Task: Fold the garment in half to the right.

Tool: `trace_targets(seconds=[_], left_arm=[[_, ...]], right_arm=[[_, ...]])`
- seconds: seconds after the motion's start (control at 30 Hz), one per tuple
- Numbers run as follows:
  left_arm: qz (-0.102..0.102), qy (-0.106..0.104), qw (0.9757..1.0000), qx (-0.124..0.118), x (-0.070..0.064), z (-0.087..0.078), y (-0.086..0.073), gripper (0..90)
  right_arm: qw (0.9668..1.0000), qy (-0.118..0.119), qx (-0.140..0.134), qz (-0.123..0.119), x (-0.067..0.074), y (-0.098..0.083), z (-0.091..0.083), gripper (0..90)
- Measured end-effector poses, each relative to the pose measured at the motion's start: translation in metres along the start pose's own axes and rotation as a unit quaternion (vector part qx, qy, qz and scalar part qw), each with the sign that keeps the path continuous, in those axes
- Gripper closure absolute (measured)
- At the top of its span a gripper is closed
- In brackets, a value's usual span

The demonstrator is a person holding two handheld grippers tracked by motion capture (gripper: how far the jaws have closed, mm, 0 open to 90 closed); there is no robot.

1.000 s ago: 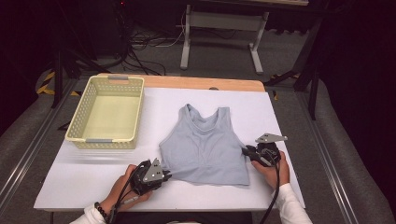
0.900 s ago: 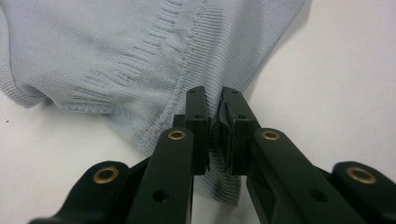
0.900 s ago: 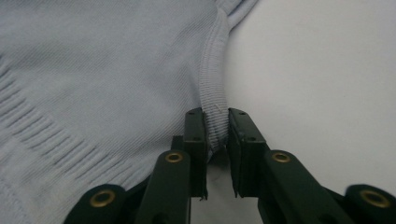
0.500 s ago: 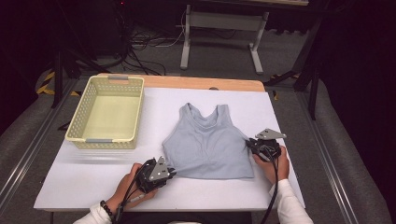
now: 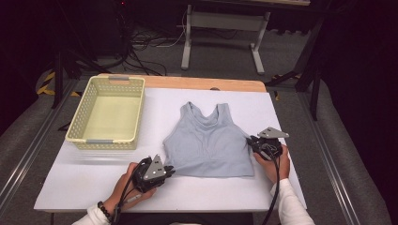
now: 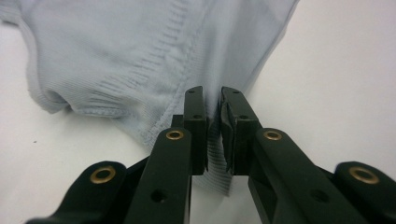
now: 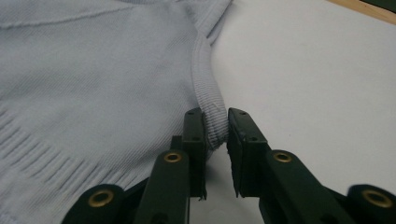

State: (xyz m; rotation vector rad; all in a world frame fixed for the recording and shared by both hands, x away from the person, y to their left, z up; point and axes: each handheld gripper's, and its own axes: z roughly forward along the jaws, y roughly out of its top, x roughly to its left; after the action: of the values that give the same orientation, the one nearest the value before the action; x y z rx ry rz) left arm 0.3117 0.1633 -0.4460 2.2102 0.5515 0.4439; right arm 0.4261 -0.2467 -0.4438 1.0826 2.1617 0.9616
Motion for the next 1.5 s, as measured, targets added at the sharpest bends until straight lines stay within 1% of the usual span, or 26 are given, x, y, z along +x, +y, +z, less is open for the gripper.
trace_targets(seconds=[0.03, 0.07, 0.1, 0.13, 0.2, 0.23, 0.3, 0.37, 0.4, 0.47, 0.53, 0.6, 0.67, 0.73, 0.87, 0.9, 0.97, 1.1, 1.13, 1.17, 1.27, 1.3, 1.4, 1.43, 1.5], left_arm=[[-0.005, 0.002, 1.0, -0.005, 0.001, -0.004, -0.001, 80.1], [-0.01, 0.005, 0.9999, -0.008, 0.002, -0.009, -0.002, 80.0], [-0.009, 0.01, 0.9998, -0.013, 0.005, -0.012, -0.002, 79.9], [-0.011, 0.017, 0.9997, -0.013, 0.007, -0.015, -0.003, 80.2], [-0.018, 0.025, 0.9994, -0.019, 0.012, -0.02, -0.004, 80.3], [-0.02, 0.03, 0.9992, -0.019, 0.014, -0.022, -0.005, 80.0], [-0.02, 0.043, 0.9988, -0.015, 0.017, -0.025, -0.008, 78.6], [-0.02, 0.055, 0.9983, -0.009, 0.02, -0.026, -0.011, 77.8], [-0.025, 0.055, 0.9981, -0.01, 0.022, -0.027, -0.012, 77.0], [-0.029, 0.068, 0.9972, -0.008, 0.025, -0.028, -0.015, 74.2], [-0.035, 0.069, 0.997, -0.006, 0.028, -0.028, -0.017, 72.7], [-0.041, 0.073, 0.9965, -0.005, 0.029, -0.028, -0.018, 69.6], [-0.044, 0.078, 0.996, -0.001, 0.03, -0.027, -0.02, 66.2], [-0.048, 0.079, 0.9957, -0.001, 0.032, -0.027, -0.021, 63.1], [-0.056, 0.085, 0.9948, -0.003, 0.032, -0.028, -0.024, 55.3], [-0.058, 0.088, 0.9944, -0.004, 0.033, -0.028, -0.024, 53.4], [-0.063, 0.092, 0.9937, -0.006, 0.033, -0.028, -0.025, 49.4], [-0.068, 0.104, 0.9922, -0.006, 0.034, -0.027, -0.026, 43.0], [-0.07, 0.104, 0.9921, -0.005, 0.034, -0.026, -0.026, 41.6], [-0.071, 0.107, 0.9917, -0.004, 0.034, -0.026, -0.026, 40.4], [-0.072, 0.111, 0.9912, -0.006, 0.035, -0.026, -0.026, 38.4], [-0.072, 0.113, 0.991, -0.007, 0.035, -0.026, -0.026, 37.9], [-0.076, 0.116, 0.9903, -0.012, 0.036, -0.027, -0.027, 37.3], [-0.077, 0.117, 0.9901, -0.013, 0.036, -0.027, -0.027, 37.0], [-0.08, 0.118, 0.9897, -0.016, 0.037, -0.027, -0.027, 36.2]], right_arm=[[1.0, -0.009, -0.002, -0.003, 0.0, 0.0, -0.002, 75.0], [0.9999, -0.013, -0.006, -0.004, 0.0, 0.001, -0.004, 74.0], [0.9999, -0.012, -0.011, -0.002, -0.001, 0.001, -0.006, 72.1], [0.9998, -0.011, -0.018, 0.003, -0.001, 0.001, -0.009, 71.2], [0.9996, -0.008, -0.026, 0.004, 0.001, 0.002, -0.014, 69.5], [0.9995, -0.007, -0.032, 0.003, 0.003, 0.003, -0.016, 68.5], [0.999, 0.003, -0.044, 0.0, 0.008, 0.005, -0.021, 66.4], [0.9983, 0.014, -0.057, -0.002, 0.016, 0.009, -0.026, 63.1], [0.9979, 0.018, -0.062, -0.008, 0.021, 0.012, -0.028, 61.2], [0.9969, 0.029, -0.071, -0.017, 0.032, 0.017, -0.033, 59.2], [0.9952, 0.047, -0.083, -0.022, 0.043, 0.022, -0.035, 56.7], [0.9931, 0.071, -0.089, -0.026, 0.056, 0.026, -0.035, 54.0], [0.9908, 0.093, -0.09, -0.041, 0.072, 0.029, -0.032, 51.7], [0.9879, 0.111, -0.087, -0.064, 0.09, 0.033, -0.03, 50.0], [0.9786, 0.16, -0.085, -0.097, 0.125, 0.038, -0.023, 46.8], [0.977, 0.169, -0.083, -0.101, 0.131, 0.038, -0.022, 46.3], [0.9721, 0.193, -0.076, -0.11, 0.145, 0.038, -0.017, 43.3], [0.9645, 0.218, -0.068, -0.132, 0.173, 0.04, -0.006, 39.6], [0.9616, 0.228, -0.066, -0.137, 0.179, 0.04, -0.003, 38.9], [0.9594, 0.236, -0.061, -0.142, 0.186, 0.041, 0.0, 38.3], [0.9519, 0.252, -0.056, -0.164, 0.206, 0.043, 0.007, 38.0], [0.949, 0.258, -0.055, -0.173, 0.213, 0.044, 0.009, 38.5], [0.9426, 0.263, -0.051, -0.199, 0.229, 0.046, 0.014, 40.4], [0.9408, 0.265, -0.048, -0.207, 0.234, 0.046, 0.017, 41.3], [0.9403, 0.26, -0.04, -0.216, 0.241, 0.046, 0.023, 41.6]])
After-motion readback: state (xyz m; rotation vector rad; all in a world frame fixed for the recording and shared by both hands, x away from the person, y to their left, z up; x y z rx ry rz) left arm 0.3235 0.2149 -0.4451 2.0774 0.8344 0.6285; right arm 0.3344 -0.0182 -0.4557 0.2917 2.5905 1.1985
